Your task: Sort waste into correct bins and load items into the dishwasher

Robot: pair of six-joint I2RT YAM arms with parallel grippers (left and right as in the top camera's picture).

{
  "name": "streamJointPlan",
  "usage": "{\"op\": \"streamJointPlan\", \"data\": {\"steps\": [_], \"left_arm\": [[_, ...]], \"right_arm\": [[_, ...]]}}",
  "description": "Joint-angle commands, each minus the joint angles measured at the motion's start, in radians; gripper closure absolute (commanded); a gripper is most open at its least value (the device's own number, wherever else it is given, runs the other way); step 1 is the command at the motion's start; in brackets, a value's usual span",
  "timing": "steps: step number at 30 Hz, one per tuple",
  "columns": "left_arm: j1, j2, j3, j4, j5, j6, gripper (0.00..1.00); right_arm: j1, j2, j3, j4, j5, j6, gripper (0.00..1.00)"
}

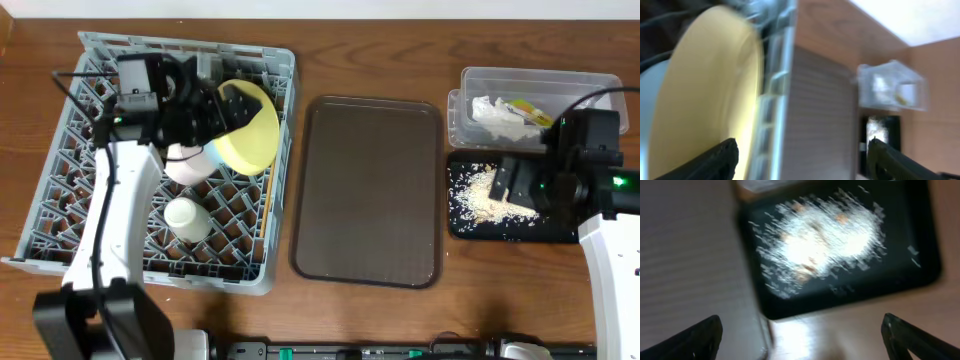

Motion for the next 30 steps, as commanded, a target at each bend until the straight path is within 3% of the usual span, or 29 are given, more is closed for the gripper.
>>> {"op": "streamJointPlan", "data": {"steps": [1, 8, 15, 18, 19, 21, 23, 30], "left_arm": [[0.003, -0.091, 0.001, -0.051, -0.208, 0.074, 0.15], [0.003, -0.256, 0.001, -0.142, -0.255, 0.078, 0.14], [-0.001, -0.312, -0.003, -0.316, -0.533, 0.077, 0.09], [-0.001, -0.3, -0.016, -0.399, -0.542, 0.077, 0.09], [-0.001, -0.291, -0.021, -0.457, -0.542, 0.077, 0.09], [-0.001, -0.291, -0.03, -0.534, -0.542, 0.073, 0.09], [-0.001, -0.306, -0.031, -0.571, -0.552, 0.074, 0.08], [-0.014, -0.537, -0.12, -0.512, -0.551, 0.167, 0.08]], "right_arm": [[-0.005, -0.01, 0.007, 0.068, -0.222, -0.082, 0.01], [0.063, -0.007, 0.005, 0.223, -0.257, -0.105, 0.01], [0.123, 0.051, 0.005, 0.301, -0.22, -0.144, 0.01], [0.13, 0.09, 0.005, 0.283, -0.204, -0.145, 0.01], [0.13, 0.106, 0.005, 0.255, -0.197, -0.136, 0.09], [0.13, 0.115, 0.002, 0.208, -0.195, -0.097, 0.12], [0.13, 0.105, 0.001, 0.184, -0.177, -0.087, 0.11], [0.139, -0.038, -0.068, 0.139, -0.08, -0.058, 0.07]]}}
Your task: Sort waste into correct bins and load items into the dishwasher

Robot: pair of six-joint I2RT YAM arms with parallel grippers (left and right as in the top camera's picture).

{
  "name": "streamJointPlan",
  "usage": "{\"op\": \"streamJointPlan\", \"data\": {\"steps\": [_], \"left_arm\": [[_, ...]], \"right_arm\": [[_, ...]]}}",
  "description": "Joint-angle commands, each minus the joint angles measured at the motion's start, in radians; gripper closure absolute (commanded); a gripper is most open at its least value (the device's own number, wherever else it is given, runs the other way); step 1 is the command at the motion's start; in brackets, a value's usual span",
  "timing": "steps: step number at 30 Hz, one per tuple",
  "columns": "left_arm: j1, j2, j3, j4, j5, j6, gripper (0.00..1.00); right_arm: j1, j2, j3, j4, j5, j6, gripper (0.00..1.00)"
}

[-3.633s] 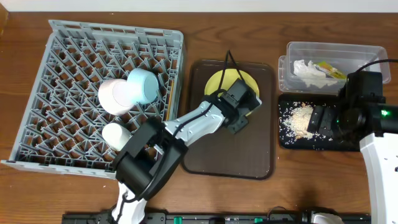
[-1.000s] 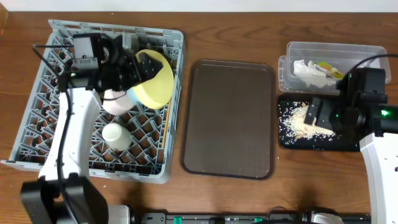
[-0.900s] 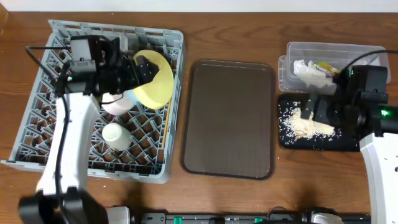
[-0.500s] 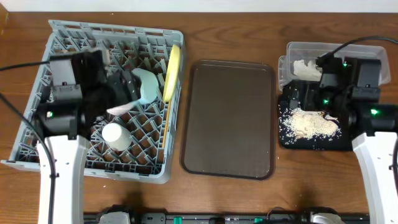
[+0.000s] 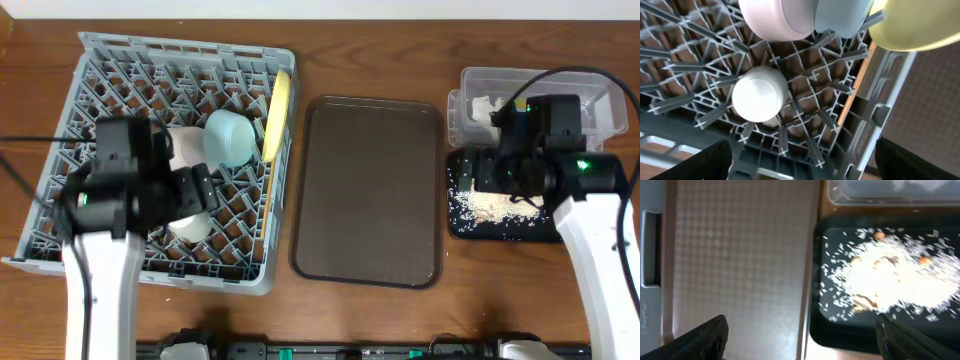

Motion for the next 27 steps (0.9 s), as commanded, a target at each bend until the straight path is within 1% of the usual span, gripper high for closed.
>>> {"op": "streamJointPlan", "data": {"steps": [1, 4, 6, 8, 10, 14, 19, 27], "left_arm": [[-0.022, -0.188, -0.07, 0.052, 0.014, 0.095, 0.08], [-0.061, -0.344, -0.156, 0.108, 0.025, 0.147, 0.08], [-0.087, -0.46, -0.212, 0.135, 0.025, 0.147, 0.08], [-0.1, -0.536, -0.243, 0.141, 0.025, 0.147, 0.07], [-0.101, -0.59, -0.26, 0.141, 0.025, 0.147, 0.07], [-0.101, -0.641, -0.26, 0.141, 0.024, 0.147, 0.07], [-0.101, -0.644, -0.26, 0.137, 0.025, 0.147, 0.07], [-0.101, -0.644, -0.26, 0.137, 0.024, 0.147, 0.07]], "right_arm": [[0.013, -0.13, -0.073, 0.025, 0.068, 0.03, 0.07], [0.013, -0.293, -0.184, 0.077, 0.079, 0.029, 0.01], [0.013, -0.422, -0.259, 0.1, 0.103, 0.035, 0.01], [0.012, -0.542, -0.312, 0.098, 0.191, 0.082, 0.01], [0.012, -0.638, -0.347, 0.086, 0.244, 0.097, 0.01], [0.012, -0.777, -0.372, 0.032, 0.243, 0.097, 0.01], [0.012, -0.851, -0.372, -0.053, 0.243, 0.097, 0.01], [0.012, -0.851, -0.372, -0.152, 0.243, 0.097, 0.01]]}}
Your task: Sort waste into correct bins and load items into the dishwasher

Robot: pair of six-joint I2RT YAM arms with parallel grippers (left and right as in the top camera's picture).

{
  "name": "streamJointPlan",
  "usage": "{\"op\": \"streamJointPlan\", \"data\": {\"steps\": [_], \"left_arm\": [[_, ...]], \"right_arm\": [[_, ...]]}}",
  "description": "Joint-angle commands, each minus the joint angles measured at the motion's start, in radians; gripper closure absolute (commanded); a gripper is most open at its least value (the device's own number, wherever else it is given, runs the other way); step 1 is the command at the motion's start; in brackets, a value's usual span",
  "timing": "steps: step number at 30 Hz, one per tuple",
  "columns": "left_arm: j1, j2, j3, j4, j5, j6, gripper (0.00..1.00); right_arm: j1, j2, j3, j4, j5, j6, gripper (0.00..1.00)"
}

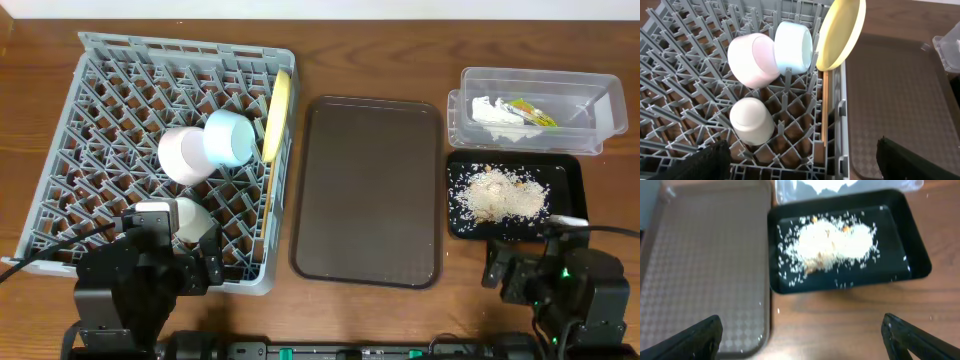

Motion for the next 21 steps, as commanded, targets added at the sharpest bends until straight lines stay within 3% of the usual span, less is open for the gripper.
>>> {"op": "streamJointPlan", "data": {"steps": [1, 12, 16, 21], "left_arm": [[-0.004, -0.004, -0.01, 0.002, 0.001, 0.013, 0.07], [-0.004, -0.004, -0.01, 0.002, 0.001, 0.013, 0.07], [-0.004, -0.004, -0.01, 0.002, 0.001, 0.013, 0.07], [-0.004, -0.004, -0.01, 0.002, 0.001, 0.013, 0.06]], "right_arm": [[0.009, -0.002, -0.007, -0.021, 0.014, 0.018, 0.01], [0.018, -0.047, -0.015, -0.004, 0.013, 0.017, 0.01], [0.03, -0.156, -0.093, 0.156, 0.012, 0.008, 0.01], [0.03, -0.348, -0.321, 0.423, -0.041, 0.006, 0.01]]}}
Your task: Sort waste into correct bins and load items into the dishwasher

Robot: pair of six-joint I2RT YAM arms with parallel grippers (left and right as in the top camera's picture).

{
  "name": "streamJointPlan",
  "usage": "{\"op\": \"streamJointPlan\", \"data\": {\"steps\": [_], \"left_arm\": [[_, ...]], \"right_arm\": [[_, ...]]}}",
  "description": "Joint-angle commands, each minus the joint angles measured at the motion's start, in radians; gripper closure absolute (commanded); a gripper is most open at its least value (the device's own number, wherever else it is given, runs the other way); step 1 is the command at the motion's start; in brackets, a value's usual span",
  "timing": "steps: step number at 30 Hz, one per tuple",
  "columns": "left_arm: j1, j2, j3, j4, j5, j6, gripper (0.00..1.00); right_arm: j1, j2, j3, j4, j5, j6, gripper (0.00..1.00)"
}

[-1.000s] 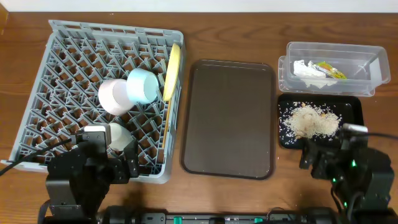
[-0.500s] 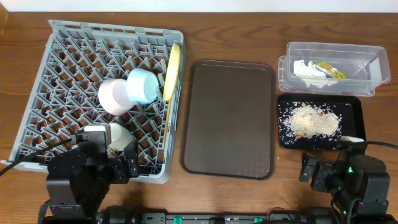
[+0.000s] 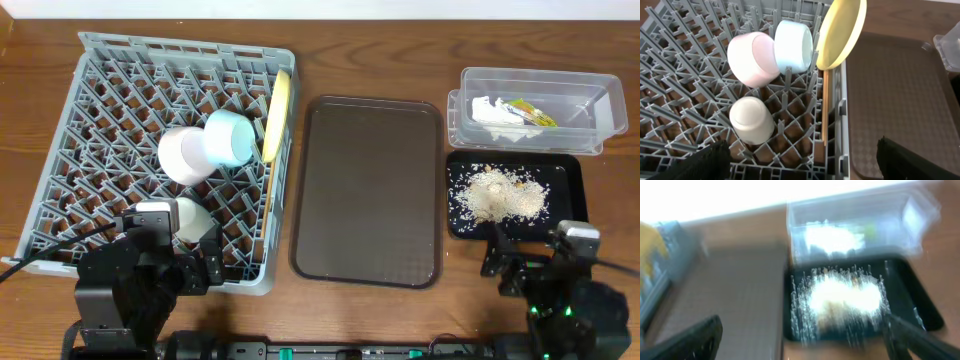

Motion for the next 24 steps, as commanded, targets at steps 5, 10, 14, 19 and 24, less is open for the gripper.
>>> {"op": "streamJointPlan", "data": {"steps": [5, 10, 14, 19, 24], "left_arm": [[-0.004, -0.004, -0.005, 0.002, 0.001, 0.013, 0.06], [-0.004, -0.004, -0.005, 0.002, 0.001, 0.013, 0.06], [-0.004, -0.004, -0.005, 0.002, 0.001, 0.013, 0.06], [-0.004, -0.004, -0.005, 0.002, 0.001, 0.013, 0.06], [-0.004, -0.004, -0.005, 0.002, 0.001, 0.013, 0.06]], "right_arm": [[0.028, -0.203, -0.353, 0.408, -0.045, -0.022, 0.01], [0.056, -0.202, -0.504, 0.711, -0.015, -0.07, 0.01], [0.065, -0.202, -0.602, 0.854, 0.016, -0.076, 0.01], [0.067, -0.202, -0.601, 0.692, 0.003, -0.076, 0.01], [0.067, -0.202, -0.601, 0.698, -0.018, -0.09, 0.01]]}}
